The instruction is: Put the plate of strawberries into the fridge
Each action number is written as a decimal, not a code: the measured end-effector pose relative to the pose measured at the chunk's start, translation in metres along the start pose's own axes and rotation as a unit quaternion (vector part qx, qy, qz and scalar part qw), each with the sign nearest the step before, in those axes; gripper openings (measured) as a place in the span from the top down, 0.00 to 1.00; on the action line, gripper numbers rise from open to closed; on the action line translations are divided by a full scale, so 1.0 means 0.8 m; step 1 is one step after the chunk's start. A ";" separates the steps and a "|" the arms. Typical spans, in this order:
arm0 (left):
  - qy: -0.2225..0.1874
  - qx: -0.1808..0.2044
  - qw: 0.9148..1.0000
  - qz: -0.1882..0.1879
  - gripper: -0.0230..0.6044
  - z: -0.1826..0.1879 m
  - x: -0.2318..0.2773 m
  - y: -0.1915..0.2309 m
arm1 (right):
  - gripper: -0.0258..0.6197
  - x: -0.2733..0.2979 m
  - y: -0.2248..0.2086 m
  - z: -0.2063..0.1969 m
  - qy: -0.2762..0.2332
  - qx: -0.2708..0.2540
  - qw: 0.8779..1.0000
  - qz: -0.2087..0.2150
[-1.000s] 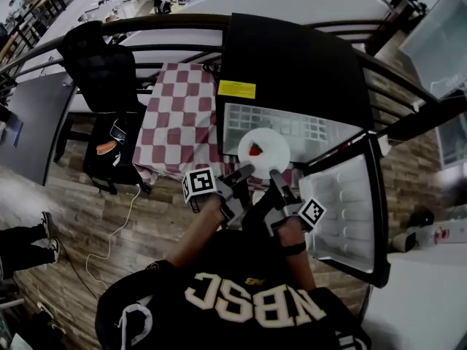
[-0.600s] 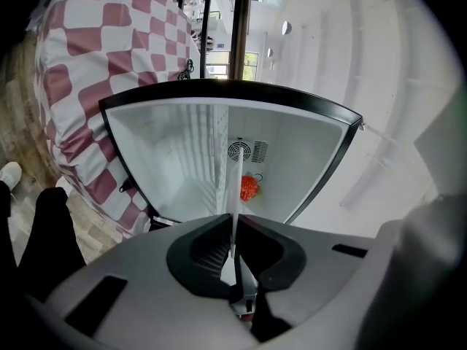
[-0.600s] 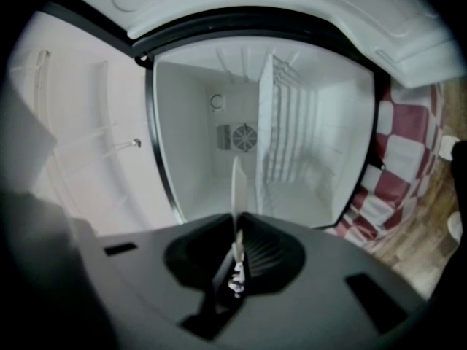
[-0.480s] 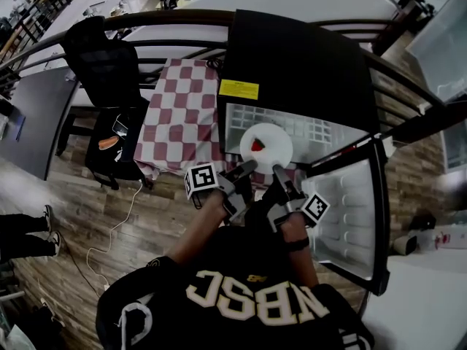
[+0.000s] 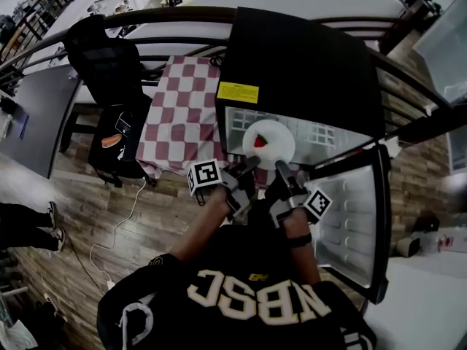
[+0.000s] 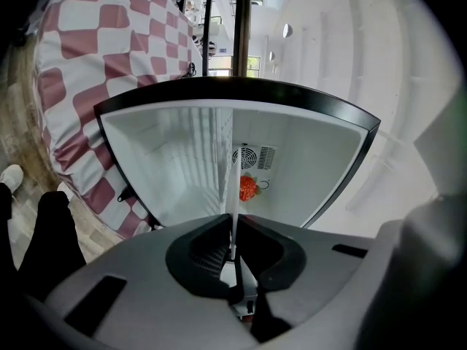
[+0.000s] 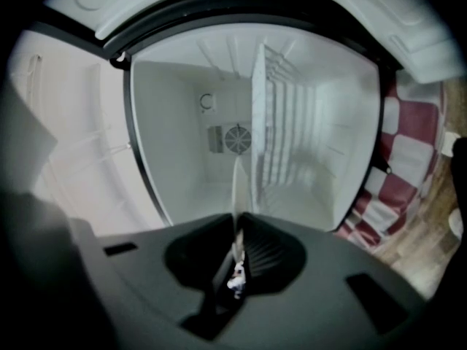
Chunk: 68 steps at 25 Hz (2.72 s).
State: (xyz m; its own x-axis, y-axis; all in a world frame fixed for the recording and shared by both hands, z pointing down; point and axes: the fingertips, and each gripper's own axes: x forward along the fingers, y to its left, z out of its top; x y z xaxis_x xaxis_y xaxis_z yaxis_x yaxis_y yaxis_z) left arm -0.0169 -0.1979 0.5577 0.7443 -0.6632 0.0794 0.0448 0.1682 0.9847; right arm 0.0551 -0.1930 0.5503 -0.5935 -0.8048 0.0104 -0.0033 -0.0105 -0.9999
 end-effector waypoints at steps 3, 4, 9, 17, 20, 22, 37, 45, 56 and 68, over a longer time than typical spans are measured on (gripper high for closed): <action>-0.005 -0.008 1.000 0.003 0.92 0.004 0.008 0.001 | 0.89 0.005 -0.002 0.008 0.000 0.001 1.000 -0.002; -0.005 -0.008 1.000 0.001 0.92 0.005 0.011 -0.001 | 0.89 0.007 -0.002 0.011 0.000 0.000 1.000 -0.002; -0.003 -0.003 1.000 0.008 0.92 0.010 0.024 -0.004 | 0.89 0.013 0.002 0.023 0.000 0.001 1.000 0.001; -0.006 0.014 1.000 0.008 0.92 0.024 0.049 -0.006 | 0.89 0.029 -0.003 0.044 -0.001 0.005 1.000 0.006; -0.011 0.032 0.999 0.003 0.92 0.030 0.057 -0.012 | 0.89 0.034 -0.004 0.051 -0.001 0.014 1.000 0.009; -0.012 0.031 0.999 0.002 0.92 0.032 0.062 -0.012 | 0.89 0.037 -0.004 0.054 -0.001 0.017 1.000 0.010; -0.031 0.024 0.999 0.006 0.92 0.049 0.085 -0.010 | 0.89 0.054 -0.010 0.076 -0.005 0.022 1.000 0.006; -0.035 0.056 0.998 0.010 0.92 0.061 0.089 -0.010 | 0.89 0.062 -0.006 0.082 0.003 -0.018 1.000 0.009; -0.044 0.067 0.997 0.013 0.88 0.063 0.084 -0.012 | 0.89 0.057 -0.008 0.085 -0.009 -0.044 0.999 -0.002; -0.043 0.074 0.996 0.014 0.70 0.055 0.068 -0.009 | 0.72 0.045 -0.013 0.078 -0.008 -0.072 0.997 -0.032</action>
State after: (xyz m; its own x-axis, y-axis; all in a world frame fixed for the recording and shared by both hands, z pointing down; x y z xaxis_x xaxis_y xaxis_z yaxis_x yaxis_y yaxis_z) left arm -0.0060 -0.2677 0.5620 0.6832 -0.7213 0.1138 -0.0789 0.0820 0.9935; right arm 0.0837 -0.2589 0.5613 -0.5747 -0.8150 0.0739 -0.1572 0.0213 -0.9873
